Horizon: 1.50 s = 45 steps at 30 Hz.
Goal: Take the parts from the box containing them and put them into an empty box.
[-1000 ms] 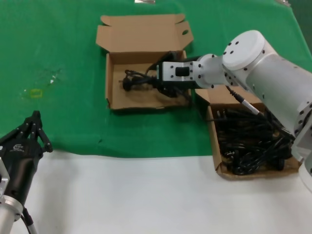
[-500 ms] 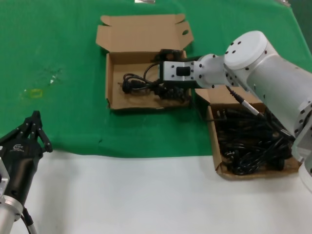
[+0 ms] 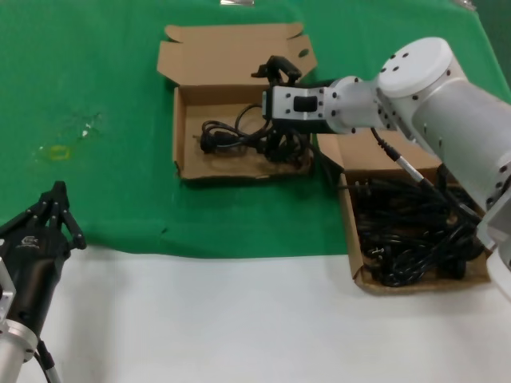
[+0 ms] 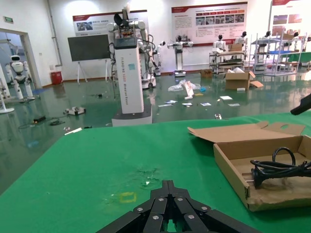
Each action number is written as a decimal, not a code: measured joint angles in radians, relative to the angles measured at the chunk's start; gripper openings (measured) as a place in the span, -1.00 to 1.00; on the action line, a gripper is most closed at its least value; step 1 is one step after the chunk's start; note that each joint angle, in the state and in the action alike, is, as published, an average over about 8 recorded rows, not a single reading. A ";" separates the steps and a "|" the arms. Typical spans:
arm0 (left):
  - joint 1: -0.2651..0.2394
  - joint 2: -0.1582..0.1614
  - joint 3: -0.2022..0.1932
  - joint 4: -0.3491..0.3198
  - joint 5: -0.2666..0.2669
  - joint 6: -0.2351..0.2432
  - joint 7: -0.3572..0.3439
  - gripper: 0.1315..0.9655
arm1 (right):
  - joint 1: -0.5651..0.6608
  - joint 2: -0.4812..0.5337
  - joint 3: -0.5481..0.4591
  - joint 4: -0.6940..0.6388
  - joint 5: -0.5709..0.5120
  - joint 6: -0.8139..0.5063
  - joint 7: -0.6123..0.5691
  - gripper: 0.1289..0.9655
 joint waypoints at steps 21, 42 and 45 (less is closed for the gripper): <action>0.000 0.000 0.000 0.000 0.000 0.000 0.000 -0.95 | 0.011 0.015 0.203 -0.026 -0.123 -0.056 -0.056 0.98; 0.000 0.000 0.000 0.000 0.000 0.000 0.000 -0.44 | -0.308 0.081 0.395 0.323 -0.138 0.088 0.123 1.00; 0.000 0.000 0.000 0.000 0.000 0.000 0.000 -0.33 | -0.364 0.092 0.429 0.384 -0.140 0.113 0.154 1.00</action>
